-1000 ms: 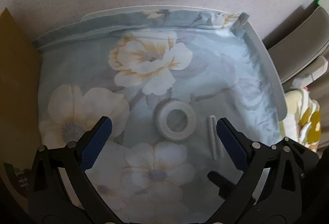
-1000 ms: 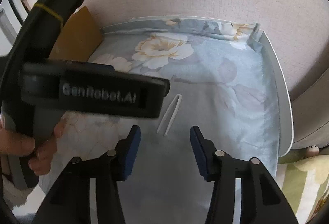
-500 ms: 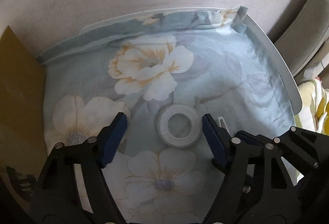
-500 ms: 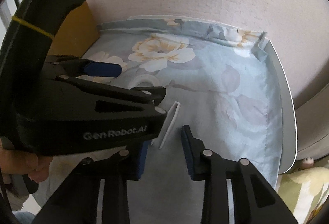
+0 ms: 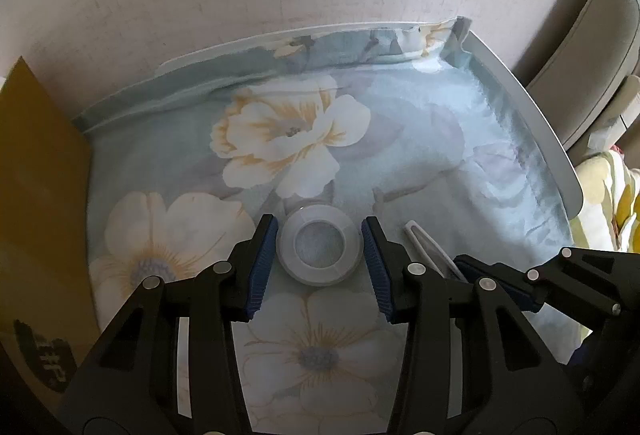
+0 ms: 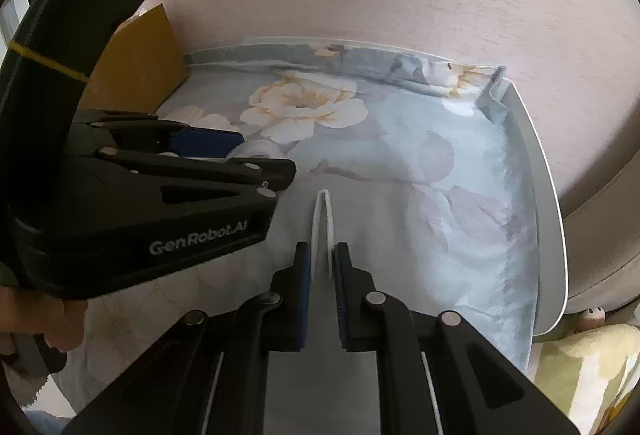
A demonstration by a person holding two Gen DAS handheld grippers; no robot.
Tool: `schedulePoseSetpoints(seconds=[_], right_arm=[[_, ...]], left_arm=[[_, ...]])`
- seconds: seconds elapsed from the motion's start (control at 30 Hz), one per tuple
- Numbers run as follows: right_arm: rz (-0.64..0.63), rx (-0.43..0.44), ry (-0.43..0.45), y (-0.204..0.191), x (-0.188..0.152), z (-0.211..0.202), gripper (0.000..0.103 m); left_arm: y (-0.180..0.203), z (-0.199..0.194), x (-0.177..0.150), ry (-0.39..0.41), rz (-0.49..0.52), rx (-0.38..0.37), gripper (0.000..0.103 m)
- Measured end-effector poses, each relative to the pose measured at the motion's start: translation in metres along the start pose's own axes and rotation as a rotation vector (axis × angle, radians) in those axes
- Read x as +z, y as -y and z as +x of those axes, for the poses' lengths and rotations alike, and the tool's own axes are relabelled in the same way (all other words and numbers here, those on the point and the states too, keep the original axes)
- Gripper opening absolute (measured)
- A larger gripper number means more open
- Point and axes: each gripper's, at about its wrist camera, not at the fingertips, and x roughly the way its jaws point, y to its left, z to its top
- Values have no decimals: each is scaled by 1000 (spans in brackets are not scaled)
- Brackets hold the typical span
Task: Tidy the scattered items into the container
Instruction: 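Grasp the white tape roll with the left gripper while the right grasps the white hair clip, then carry both items into the cardboard box and release them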
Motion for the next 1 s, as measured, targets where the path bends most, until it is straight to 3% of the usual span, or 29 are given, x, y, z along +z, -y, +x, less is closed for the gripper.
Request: schedulePoseSetpoints(seconds=[0.33,0.67,1.0], right_arm=[[37,-26,-1,13,-2,-13,11],[80,-46,35,17,-1,-41,11],[106,-30,110,8,18,-86,11]], left_arm=[[13,-21,-10,21,1,-21,40],[11,-31,19,42,0,-39,40],[2,-88,21,92,0,-48,40]])
